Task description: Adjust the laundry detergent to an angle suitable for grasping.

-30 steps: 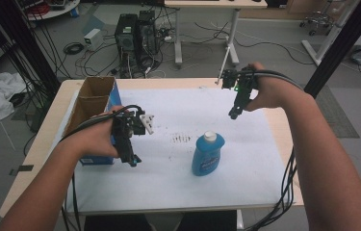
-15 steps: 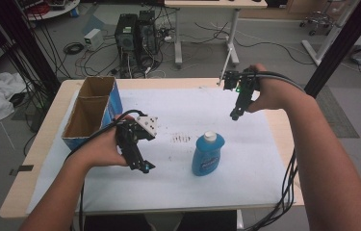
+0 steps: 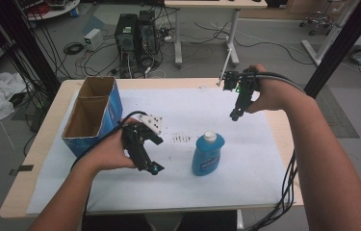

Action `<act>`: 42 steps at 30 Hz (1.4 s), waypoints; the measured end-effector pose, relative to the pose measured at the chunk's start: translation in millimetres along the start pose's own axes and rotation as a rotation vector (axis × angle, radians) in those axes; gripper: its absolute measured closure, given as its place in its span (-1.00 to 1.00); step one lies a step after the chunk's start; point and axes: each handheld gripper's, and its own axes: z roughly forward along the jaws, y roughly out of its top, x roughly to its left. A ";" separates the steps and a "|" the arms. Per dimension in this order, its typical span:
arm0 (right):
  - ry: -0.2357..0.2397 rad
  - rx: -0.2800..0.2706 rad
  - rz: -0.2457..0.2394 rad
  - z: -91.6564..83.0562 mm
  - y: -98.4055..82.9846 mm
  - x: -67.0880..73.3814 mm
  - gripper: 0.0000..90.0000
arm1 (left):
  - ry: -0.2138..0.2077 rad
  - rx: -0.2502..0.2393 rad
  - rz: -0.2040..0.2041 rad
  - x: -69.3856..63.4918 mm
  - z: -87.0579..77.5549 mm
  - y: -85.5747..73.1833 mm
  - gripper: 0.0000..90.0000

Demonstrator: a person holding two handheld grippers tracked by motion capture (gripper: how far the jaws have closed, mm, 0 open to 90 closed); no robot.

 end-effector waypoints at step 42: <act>0.006 0.012 0.020 5.4 -11.1 -2.7 -0.92 | 0.165 -0.186 -0.091 -12.7 65.5 69.2 -0.96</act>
